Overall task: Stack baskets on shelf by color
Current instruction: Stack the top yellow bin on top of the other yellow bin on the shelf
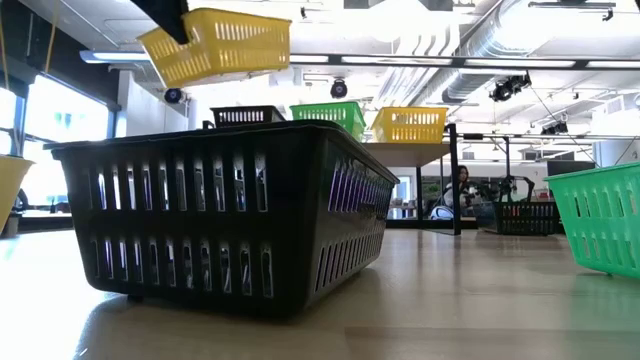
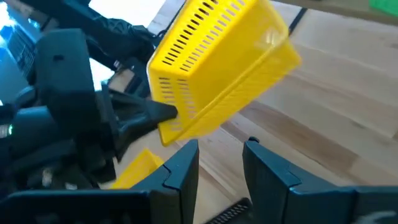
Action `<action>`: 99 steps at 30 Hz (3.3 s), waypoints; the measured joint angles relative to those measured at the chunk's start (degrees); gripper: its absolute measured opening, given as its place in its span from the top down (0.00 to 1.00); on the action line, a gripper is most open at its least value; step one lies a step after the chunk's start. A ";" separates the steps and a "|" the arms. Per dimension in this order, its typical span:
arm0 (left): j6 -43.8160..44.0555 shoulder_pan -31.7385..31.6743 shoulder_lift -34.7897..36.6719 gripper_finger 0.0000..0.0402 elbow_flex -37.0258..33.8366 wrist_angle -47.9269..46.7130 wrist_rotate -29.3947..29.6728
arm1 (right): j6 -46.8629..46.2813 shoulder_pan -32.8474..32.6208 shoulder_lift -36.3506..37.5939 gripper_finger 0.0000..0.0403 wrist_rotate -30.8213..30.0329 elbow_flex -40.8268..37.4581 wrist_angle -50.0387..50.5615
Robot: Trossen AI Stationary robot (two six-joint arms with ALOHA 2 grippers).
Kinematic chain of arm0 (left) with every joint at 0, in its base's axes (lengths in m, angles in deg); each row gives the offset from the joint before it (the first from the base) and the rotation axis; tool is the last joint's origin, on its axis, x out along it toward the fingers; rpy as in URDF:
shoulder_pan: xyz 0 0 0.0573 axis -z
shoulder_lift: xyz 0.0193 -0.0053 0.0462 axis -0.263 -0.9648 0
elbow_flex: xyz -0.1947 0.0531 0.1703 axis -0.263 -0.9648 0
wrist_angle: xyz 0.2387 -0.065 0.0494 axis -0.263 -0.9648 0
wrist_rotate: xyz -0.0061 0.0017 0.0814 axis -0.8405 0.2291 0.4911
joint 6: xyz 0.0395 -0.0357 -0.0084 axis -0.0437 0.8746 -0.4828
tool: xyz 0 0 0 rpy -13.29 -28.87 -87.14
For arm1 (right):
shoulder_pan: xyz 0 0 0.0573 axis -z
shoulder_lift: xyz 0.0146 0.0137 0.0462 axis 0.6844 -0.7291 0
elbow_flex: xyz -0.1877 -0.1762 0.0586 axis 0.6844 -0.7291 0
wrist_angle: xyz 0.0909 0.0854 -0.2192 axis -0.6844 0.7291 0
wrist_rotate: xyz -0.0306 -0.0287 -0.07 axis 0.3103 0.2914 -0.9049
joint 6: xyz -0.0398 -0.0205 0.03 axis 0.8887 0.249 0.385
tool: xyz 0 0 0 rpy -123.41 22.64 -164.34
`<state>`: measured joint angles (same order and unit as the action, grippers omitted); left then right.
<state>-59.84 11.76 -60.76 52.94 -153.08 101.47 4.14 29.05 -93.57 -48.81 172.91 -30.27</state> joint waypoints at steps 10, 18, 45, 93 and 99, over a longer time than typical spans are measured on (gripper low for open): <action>-4.00 0.02 0.00 1.00 0.00 0.00 1.00 | -3.01 2.00 -2.42 0.73 -0.02 0.00 -5.15; -7.16 0.00 0.00 1.00 0.00 -0.02 2.62 | -6.21 4.21 -2.44 0.73 0.83 0.00 -4.59; -8.67 -0.88 0.00 1.00 -0.07 0.02 7.83 | -17.38 7.09 -3.82 0.73 3.73 0.09 -0.54; -2.09 -0.41 0.70 0.60 0.44 1.46 9.95 | -6.57 10.33 -4.25 1.00 -2.09 0.02 11.18; -0.53 0.69 0.62 0.60 4.66 0.13 9.07 | -3.75 10.47 -2.20 1.00 0.17 0.00 13.47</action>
<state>-60.37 12.45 -60.14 57.60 -152.95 110.54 0.39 39.52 -95.77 -48.63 172.91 -16.80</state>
